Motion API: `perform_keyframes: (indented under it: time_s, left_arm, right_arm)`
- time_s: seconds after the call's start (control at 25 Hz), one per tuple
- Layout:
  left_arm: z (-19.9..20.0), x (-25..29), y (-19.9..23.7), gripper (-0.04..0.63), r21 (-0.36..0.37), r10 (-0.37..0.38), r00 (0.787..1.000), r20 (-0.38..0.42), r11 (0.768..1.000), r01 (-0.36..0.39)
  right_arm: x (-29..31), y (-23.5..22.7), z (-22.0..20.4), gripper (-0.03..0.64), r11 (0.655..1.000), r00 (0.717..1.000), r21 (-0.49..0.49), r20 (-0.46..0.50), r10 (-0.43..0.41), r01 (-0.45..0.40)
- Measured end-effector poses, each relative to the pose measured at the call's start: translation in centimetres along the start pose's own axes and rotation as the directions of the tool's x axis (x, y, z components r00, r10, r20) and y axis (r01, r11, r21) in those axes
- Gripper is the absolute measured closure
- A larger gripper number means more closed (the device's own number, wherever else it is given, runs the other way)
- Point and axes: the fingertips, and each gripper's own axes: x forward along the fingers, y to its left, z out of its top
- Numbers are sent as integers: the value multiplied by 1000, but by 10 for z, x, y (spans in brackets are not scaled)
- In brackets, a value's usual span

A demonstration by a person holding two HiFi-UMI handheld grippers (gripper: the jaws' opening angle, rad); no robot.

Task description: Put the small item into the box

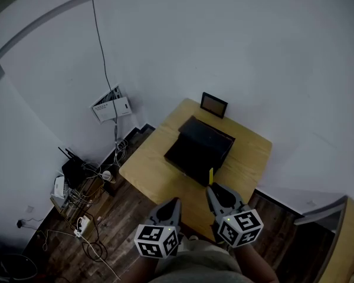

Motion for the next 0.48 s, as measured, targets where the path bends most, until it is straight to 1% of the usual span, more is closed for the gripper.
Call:
perform_keyframes:
  time_s: [0.28, 0.48]
  left_arm:
    - [-3, 17, 18, 592, -27, 40, 999, -19, 999, -40]
    - [0, 36, 37, 592, -39, 47, 998, -40, 998, -49]
  right_arm:
    - [35, -27, -7, 565, 1000, 999, -7, -47, -5, 5]
    - [67, -42, -19, 565, 1000, 994, -20, -110, -12, 10]
